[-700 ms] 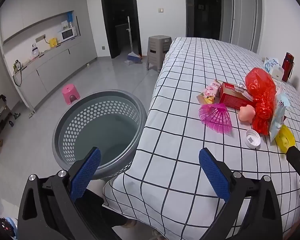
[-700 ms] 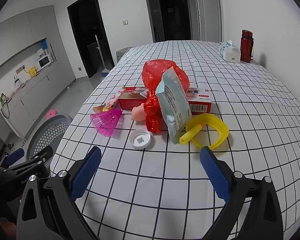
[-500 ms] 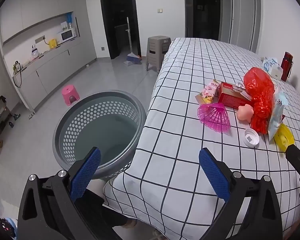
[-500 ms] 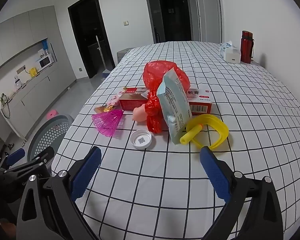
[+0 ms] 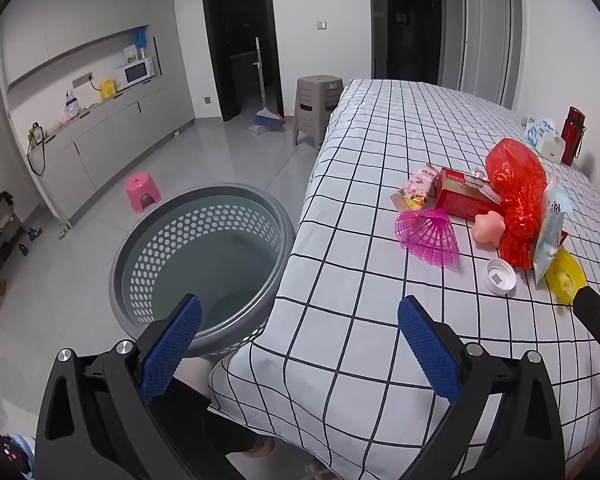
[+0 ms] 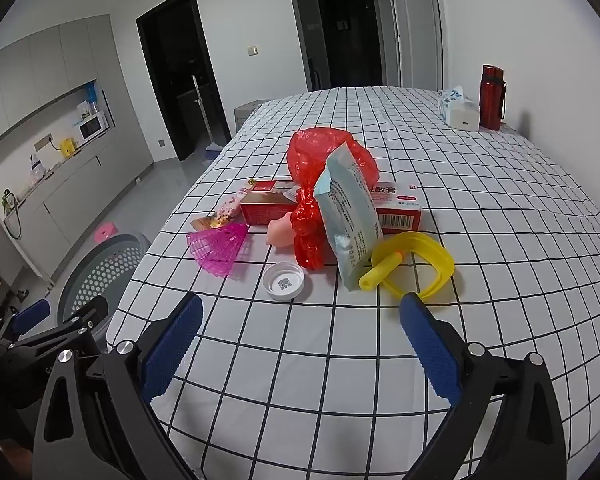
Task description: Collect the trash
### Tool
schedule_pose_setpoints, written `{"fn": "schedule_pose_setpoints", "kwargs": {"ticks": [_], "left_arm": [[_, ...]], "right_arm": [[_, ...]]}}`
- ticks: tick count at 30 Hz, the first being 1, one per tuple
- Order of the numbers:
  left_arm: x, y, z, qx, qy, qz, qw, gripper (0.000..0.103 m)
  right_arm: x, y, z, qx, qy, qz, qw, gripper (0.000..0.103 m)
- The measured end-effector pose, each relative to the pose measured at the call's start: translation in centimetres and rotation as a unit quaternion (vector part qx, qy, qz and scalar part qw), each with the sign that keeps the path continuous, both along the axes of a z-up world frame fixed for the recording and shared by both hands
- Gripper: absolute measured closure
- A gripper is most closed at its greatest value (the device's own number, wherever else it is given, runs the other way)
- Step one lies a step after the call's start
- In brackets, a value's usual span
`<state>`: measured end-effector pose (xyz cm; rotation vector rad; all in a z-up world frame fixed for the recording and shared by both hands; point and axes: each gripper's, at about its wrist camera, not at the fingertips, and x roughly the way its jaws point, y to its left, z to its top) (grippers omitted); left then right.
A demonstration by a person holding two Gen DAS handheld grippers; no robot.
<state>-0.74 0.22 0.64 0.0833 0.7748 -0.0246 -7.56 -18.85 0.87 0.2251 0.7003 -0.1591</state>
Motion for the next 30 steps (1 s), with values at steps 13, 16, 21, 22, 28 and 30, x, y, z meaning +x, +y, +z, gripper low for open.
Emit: {"fn": "schedule_pose_setpoints", "kwargs": {"ticks": [13,16,21,22,28,30], "left_arm": [[0.1,-0.11,-0.05,0.0,-0.001,-0.001,1.0,0.006],[0.1,-0.1,-0.09,0.0,-0.001,-0.001,1.0,0.006],[0.04,-0.08,-0.02,-0.001,-0.002,0.0,1.0,0.006],[0.05,-0.06,-0.01,-0.001,-0.002,0.0,1.0,0.006],[0.05,-0.06,-0.02,0.0,-0.002,0.0,1.0,0.006],[0.04,-0.05,-0.03,-0.001,-0.003,0.0,1.0,0.006]], "right_arm": [[0.0,-0.1,0.01,0.0,-0.002,-0.003,1.0,0.009],[0.02,-0.14,-0.08,0.001,-0.001,-0.003,1.0,0.009],[-0.06,-0.07,-0.06,0.0,-0.004,-0.002,1.0,0.009],[-0.04,-0.05,-0.1,0.001,-0.004,-0.002,1.0,0.009],[-0.04,-0.06,-0.21,0.0,-0.003,-0.003,1.0,0.009],[-0.04,-0.13,-0.25,0.002,-0.003,-0.003,1.0,0.009]]}}
